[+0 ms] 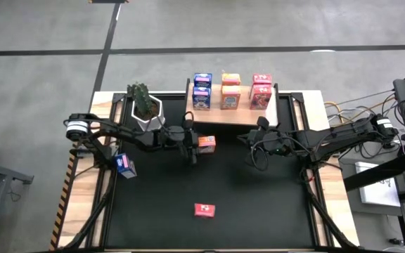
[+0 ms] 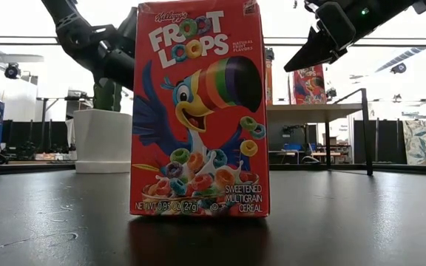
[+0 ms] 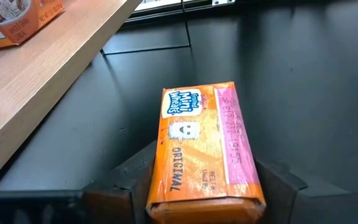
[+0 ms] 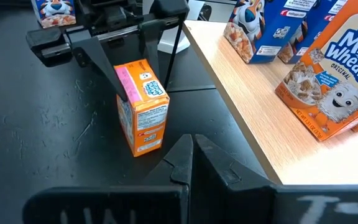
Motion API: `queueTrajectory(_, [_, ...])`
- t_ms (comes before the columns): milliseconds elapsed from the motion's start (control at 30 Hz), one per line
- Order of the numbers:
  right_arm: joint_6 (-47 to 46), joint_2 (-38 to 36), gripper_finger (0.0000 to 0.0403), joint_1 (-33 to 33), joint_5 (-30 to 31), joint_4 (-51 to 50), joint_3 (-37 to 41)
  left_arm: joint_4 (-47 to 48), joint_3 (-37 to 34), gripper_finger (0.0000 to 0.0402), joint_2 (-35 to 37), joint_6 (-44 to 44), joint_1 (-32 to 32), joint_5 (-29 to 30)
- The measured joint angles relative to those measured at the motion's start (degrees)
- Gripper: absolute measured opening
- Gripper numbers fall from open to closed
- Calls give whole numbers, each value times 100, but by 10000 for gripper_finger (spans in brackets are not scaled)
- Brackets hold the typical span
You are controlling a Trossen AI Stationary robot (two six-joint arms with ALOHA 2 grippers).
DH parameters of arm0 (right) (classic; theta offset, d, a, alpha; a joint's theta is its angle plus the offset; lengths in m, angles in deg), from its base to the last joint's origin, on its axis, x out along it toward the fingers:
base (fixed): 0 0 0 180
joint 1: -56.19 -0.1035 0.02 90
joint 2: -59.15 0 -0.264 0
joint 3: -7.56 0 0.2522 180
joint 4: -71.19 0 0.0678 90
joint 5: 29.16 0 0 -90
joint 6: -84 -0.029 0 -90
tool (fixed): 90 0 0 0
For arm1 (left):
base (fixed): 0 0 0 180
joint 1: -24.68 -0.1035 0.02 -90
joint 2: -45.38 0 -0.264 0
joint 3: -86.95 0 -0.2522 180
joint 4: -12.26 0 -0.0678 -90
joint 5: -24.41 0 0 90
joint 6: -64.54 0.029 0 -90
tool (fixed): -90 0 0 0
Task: Stack cereal on shelf
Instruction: Put the orange cereal box on the shelf
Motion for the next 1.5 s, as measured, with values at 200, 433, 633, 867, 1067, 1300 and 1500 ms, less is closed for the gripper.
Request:
queueTrajectory(200, [2,0,9,-1,-1,0,0,29,-2,176,267,-70,89,-117])
queueTrajectory(433, [9,0,9,0,-2,0,0,36,-2,176,1124,-92,119,-605])
queueTrajectory(633, [22,0,9,0,-2,1,2,37,331,176,1488,-99,-32,-608])
queueTrajectory(867, [68,0,9,0,-4,-2,2,132,1094,176,1084,454,-275,-610])
queueTrajectory(1067, [86,0,9,-2,-9,-4,2,48,1521,176,693,516,-558,-608])
queueTrajectory(1300, [112,0,9,0,-11,-13,2,-85,1726,176,342,515,-676,-608])
queueTrajectory(1500, [61,0,9,0,-15,-20,2,-150,1949,176,-57,516,-782,-606])
